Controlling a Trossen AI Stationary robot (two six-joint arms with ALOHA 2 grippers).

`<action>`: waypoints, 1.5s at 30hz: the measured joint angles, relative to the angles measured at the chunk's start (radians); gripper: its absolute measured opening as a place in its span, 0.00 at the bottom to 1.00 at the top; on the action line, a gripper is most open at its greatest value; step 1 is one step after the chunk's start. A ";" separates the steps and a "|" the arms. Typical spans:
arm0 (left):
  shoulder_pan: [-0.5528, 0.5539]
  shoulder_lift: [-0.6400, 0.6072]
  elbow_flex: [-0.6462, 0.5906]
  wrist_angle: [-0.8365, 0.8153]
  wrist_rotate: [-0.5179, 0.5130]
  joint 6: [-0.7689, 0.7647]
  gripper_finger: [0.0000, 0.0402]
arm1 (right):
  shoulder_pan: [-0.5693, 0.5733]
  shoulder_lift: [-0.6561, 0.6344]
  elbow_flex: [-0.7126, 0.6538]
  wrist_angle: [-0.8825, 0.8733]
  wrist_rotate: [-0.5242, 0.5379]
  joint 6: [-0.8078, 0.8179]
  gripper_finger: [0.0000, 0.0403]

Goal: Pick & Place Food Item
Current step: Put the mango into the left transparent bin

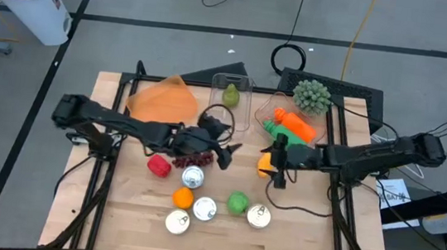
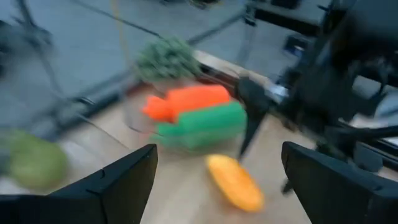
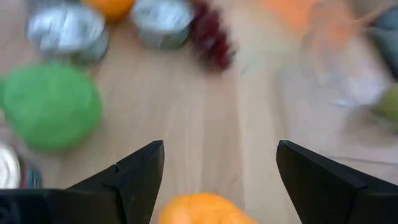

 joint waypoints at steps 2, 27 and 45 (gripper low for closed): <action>-0.015 -0.022 -0.001 -0.026 -0.071 0.026 0.89 | -0.025 0.055 0.004 -0.024 -0.038 -0.068 0.73; 0.033 -0.028 -0.001 -0.218 -0.070 -0.089 0.89 | -0.046 0.225 0.069 -0.182 -0.022 -0.078 0.53; 0.044 0.270 -0.002 0.246 0.292 -0.051 0.89 | 0.013 0.156 0.054 0.259 0.163 -0.141 0.53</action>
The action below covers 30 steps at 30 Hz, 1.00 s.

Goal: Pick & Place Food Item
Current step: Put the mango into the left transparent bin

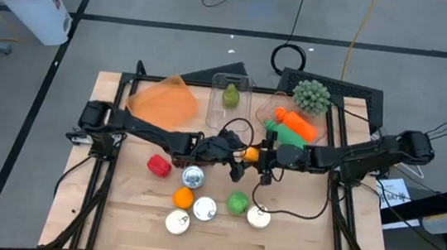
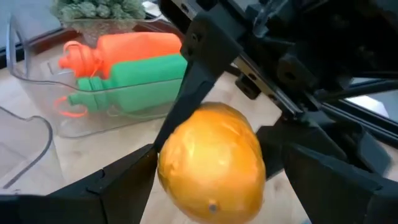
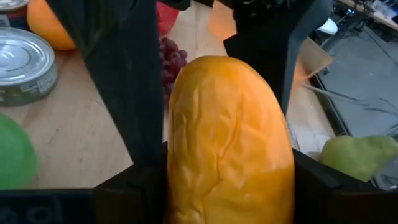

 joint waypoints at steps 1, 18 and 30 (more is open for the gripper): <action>0.001 0.005 0.000 0.003 -0.007 -0.001 0.89 | 0.000 0.007 -0.001 0.012 -0.001 0.001 0.53; 0.017 0.019 0.001 -0.005 -0.011 0.050 0.54 | 0.016 0.011 -0.002 0.023 0.047 -0.023 0.58; 0.041 -0.214 0.001 -0.243 -0.228 0.189 0.47 | 0.036 -0.192 0.007 -0.158 0.062 0.136 0.68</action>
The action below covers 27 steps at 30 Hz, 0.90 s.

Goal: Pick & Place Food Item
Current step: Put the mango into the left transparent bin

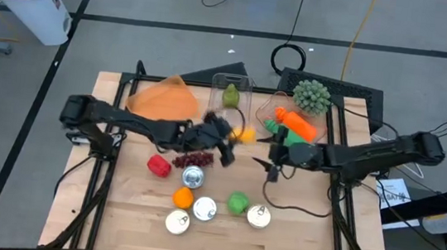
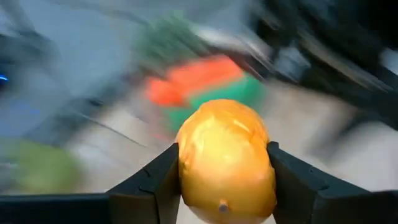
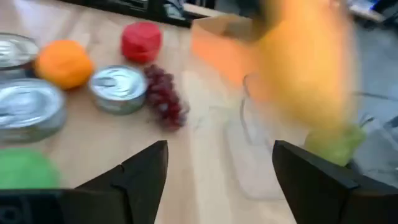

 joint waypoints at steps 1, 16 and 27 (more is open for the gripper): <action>0.001 -0.022 0.001 -0.030 -0.068 0.009 0.47 | 0.004 -0.024 -0.002 -0.033 -0.007 0.023 0.68; 0.234 0.106 0.000 -0.210 -0.407 0.016 0.48 | 0.046 -0.200 -0.160 0.043 0.006 0.140 0.65; 0.351 0.240 -0.001 -0.163 -0.297 -0.022 0.50 | 0.068 -0.201 -0.187 0.047 0.006 0.181 0.65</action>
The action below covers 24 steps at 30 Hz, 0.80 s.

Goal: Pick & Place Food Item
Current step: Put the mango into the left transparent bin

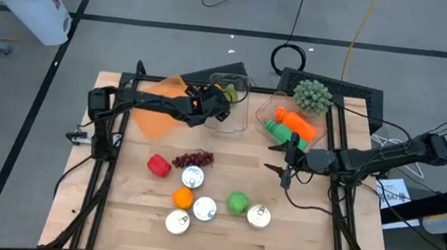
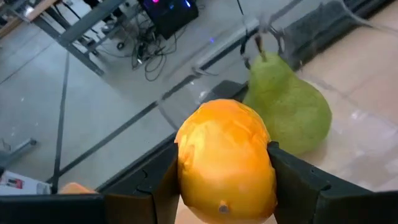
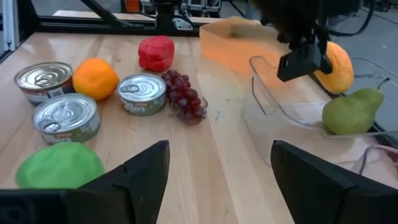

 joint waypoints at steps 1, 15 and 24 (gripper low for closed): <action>0.000 0.001 0.000 0.000 0.004 0.000 0.49 | 0.004 0.000 0.000 0.000 0.000 0.000 0.65; 0.007 -0.003 0.000 0.022 0.006 0.011 0.64 | 0.008 0.000 0.000 -0.005 0.000 -0.003 0.65; 0.015 -0.003 0.000 0.019 0.100 0.013 0.71 | 0.008 0.000 0.000 -0.008 0.000 0.000 0.65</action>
